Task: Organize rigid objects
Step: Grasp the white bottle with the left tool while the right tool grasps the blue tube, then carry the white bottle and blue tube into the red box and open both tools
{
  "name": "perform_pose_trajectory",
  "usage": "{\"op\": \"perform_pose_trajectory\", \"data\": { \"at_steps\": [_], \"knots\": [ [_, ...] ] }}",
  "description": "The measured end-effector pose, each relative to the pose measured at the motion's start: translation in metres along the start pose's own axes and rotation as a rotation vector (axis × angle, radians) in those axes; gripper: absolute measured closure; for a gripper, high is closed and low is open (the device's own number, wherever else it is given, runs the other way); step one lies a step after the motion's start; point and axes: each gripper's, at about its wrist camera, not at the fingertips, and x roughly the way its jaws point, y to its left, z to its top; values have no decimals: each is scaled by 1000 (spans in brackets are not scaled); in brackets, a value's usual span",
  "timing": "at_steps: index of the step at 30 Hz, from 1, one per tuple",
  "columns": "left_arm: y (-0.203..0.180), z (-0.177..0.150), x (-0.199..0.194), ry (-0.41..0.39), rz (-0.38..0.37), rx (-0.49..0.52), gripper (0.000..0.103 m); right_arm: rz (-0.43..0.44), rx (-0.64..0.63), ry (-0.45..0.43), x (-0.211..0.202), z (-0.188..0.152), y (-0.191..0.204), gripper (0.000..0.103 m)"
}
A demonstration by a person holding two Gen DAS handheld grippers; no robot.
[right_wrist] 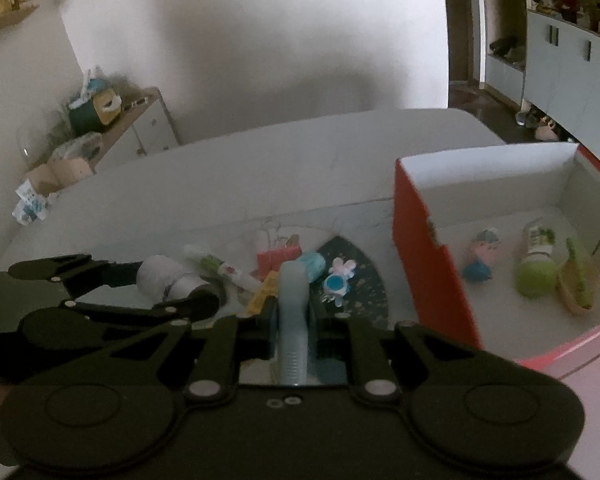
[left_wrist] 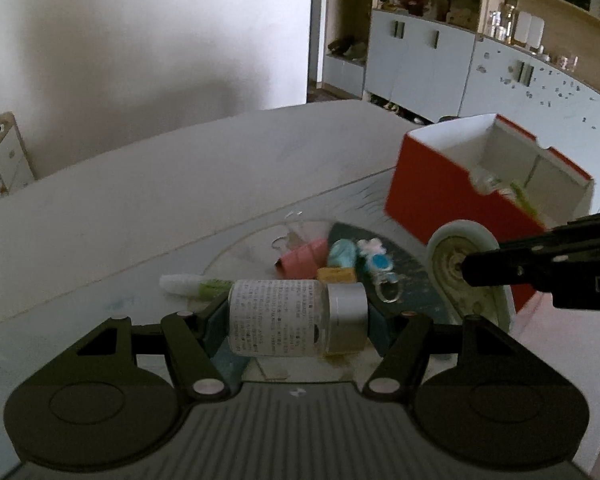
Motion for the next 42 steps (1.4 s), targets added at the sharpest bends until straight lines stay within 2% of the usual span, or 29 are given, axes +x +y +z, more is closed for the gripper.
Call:
{"op": "perform_pose_trajectory", "data": {
  "at_steps": [10, 16, 26, 35, 42],
  "knots": [
    [-47, 29, -27, -9, -49, 55, 35, -2, 57, -61, -39, 8, -43, 89],
    [-80, 48, -27, -20, -85, 71, 35, -12, 94, -81, -51, 14, -80, 89],
    [-139, 75, -8, -14, -119, 102, 35, -23, 122, -89, -61, 23, -143, 89],
    [-182, 97, 18, -6, -100, 104, 35, -41, 123, -91, -62, 30, -199, 89],
    [-212, 108, 44, 30, -86, 116, 35, -57, 110, -88, -57, 36, -232, 89]
  ]
}}
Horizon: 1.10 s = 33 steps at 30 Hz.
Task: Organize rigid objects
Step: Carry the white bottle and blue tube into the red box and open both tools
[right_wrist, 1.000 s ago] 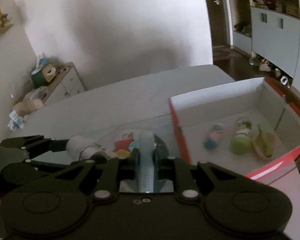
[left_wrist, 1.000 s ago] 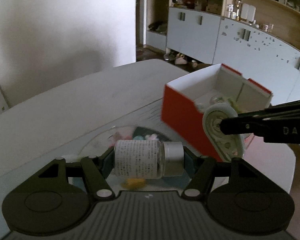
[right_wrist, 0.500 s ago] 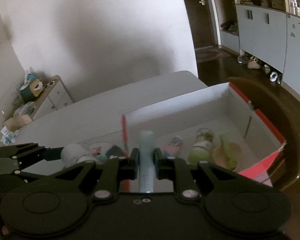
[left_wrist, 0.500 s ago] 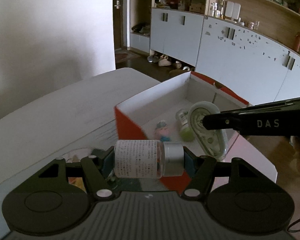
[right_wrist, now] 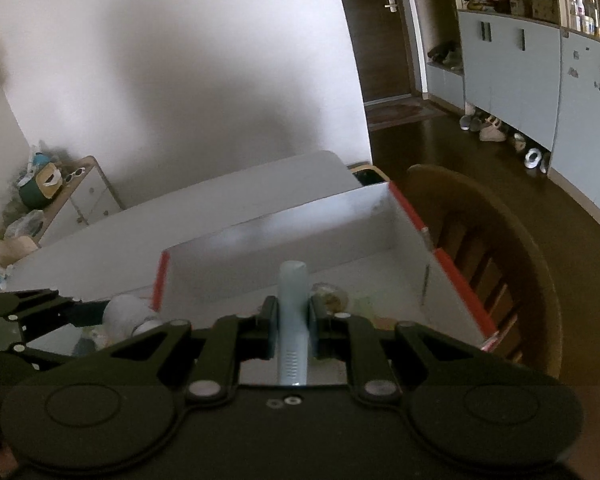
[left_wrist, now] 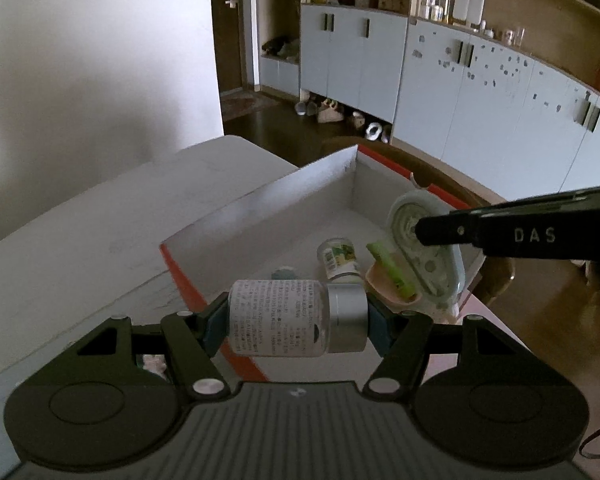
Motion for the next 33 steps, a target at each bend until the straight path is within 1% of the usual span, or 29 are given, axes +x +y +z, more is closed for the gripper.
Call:
{"op": "perform_pose_trajectory", "data": {
  "at_steps": [3, 7, 15, 19, 23, 28, 33],
  "knots": [
    [-8, 4, 16, 35, 1, 12, 35, -7, -6, 8, 7, 4, -13, 89],
    [-15, 6, 42, 93, 30, 14, 35, -20, -30, 18, 19, 12, -25, 89],
    [-22, 11, 81, 165, 70, 24, 35, -32, -93, 48, 54, 24, -36, 89],
    [-25, 12, 100, 213, 82, 16, 35, -38, -159, 77, 73, 27, -33, 89],
    [-30, 13, 118, 250, 96, 37, 35, -49, -239, 101, 90, 25, -28, 89],
    [-32, 17, 137, 311, 122, 44, 35, -56, -279, 134, 106, 26, -24, 89],
    [-32, 20, 152, 392, 115, 44, 35, -48, -295, 176, 118, 25, -23, 89]
  ]
}}
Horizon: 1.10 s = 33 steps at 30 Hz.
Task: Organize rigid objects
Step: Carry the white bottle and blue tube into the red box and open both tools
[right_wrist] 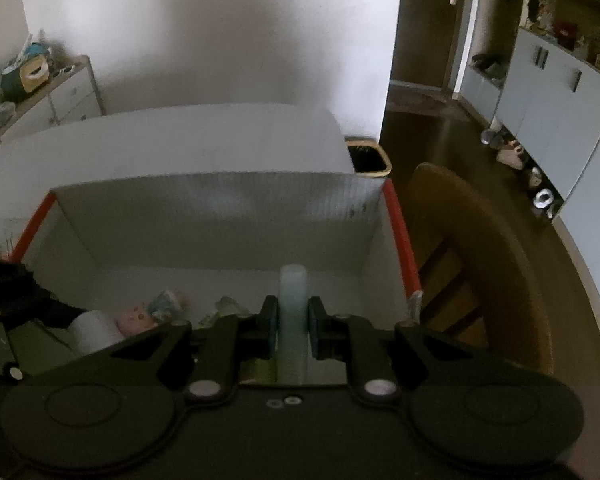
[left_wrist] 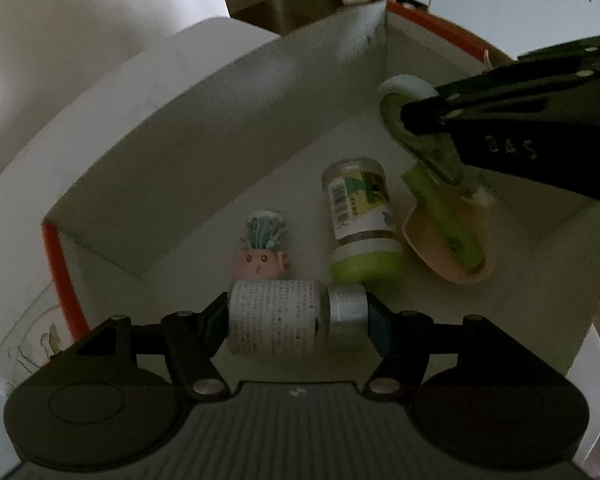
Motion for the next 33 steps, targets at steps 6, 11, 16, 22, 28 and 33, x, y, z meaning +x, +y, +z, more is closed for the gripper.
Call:
{"op": "perform_pose_trajectory", "data": {
  "at_steps": [6, 11, 16, 22, 28, 33],
  "knots": [
    [-9, 11, 4, 39, 6, 48, 34, 22, 10, 31, 5, -3, -2, 89],
    [-14, 14, 7, 52, 10, 67, 33, 45, 21, 36, 1, -4, -4, 83],
    [-23, 15, 11, 57, 42, 102, 32, 60, 38, 33, -6, -7, -9, 81],
    [-27, 12, 12, 54, 66, 121, 28, 78, 57, 34, -16, -12, -16, 78],
    [-27, 3, 3, 34, 74, 111, 28, 81, 96, 24, -30, -19, -19, 73],
    [-22, -7, -9, 4, 78, 111, 27, 86, 115, 14, -42, -23, -20, 70]
  ]
}}
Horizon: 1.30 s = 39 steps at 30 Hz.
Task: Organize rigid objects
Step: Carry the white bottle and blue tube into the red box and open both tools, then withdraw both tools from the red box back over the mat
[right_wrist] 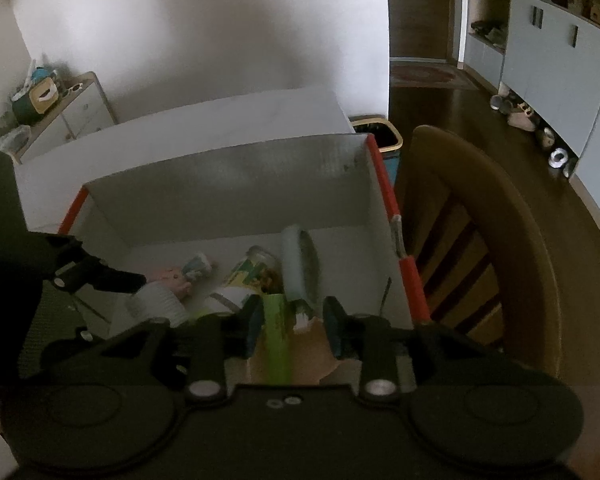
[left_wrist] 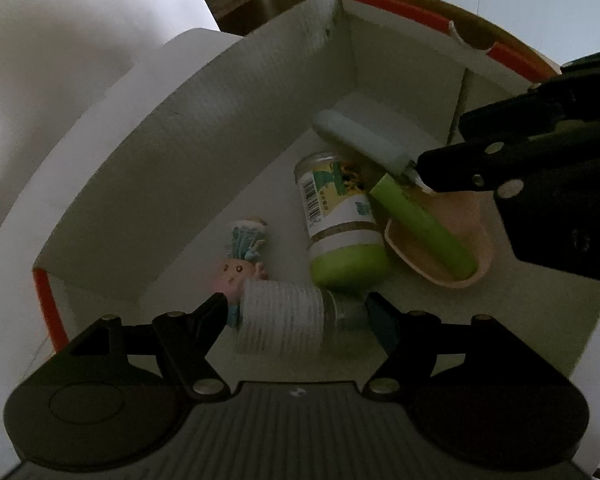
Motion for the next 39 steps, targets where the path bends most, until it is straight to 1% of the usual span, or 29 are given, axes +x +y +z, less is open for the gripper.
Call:
{"op": "perform_pose_trajectory", "data": {
  "at_steps": [4, 6, 8, 13, 16, 17, 19, 21, 24, 26, 29, 30, 32, 34, 36, 39],
  "knots": [
    [2, -8, -11, -18, 12, 0, 26, 5, 19, -13, -9, -2, 1, 65],
    [4, -13, -16, -31, 23, 2, 26, 5, 25, -23, -14, -3, 3, 59],
    [4, -16, -21, -49, 23, -5, 26, 7, 26, -32, -19, -5, 5, 57],
    [12, -25, -41, -107, -9, -57, 26, 13, 39, -57, -33, -8, 8, 54],
    [11, -25, -52, -131, -34, -84, 25, 12, 46, -69, -38, -10, 10, 52],
    [12, -26, -54, -135, -39, -87, 21, 13, 50, -73, -39, -10, 10, 52],
    [13, -25, -59, -142, -37, -95, 19, 18, 61, -77, -42, -11, 10, 52],
    [15, -24, -57, -151, -48, -111, 19, 25, 68, -84, -45, -13, 10, 46],
    [21, -31, -64, -177, -83, -143, 19, 38, 71, -99, -52, -14, 13, 41],
    [26, -37, -73, -208, -107, -164, 19, 48, 73, -110, -57, -16, 14, 39],
    [30, -38, -76, -245, -142, -205, 19, 62, 73, -122, -65, -18, 18, 39],
    [32, -41, -80, -258, -151, -216, 19, 65, 74, -126, -67, -19, 20, 37],
    [36, -49, -90, -279, -163, -227, 19, 76, 74, -140, -73, -20, 25, 32],
    [40, -56, -98, -295, -166, -241, 19, 85, 68, -152, -79, -21, 32, 32],
    [44, -60, -101, -311, -182, -258, 19, 97, 67, -162, -83, -22, 38, 27],
    [51, -68, -105, -331, -187, -281, 19, 102, 59, -176, -88, -24, 49, 22]
  ]
}}
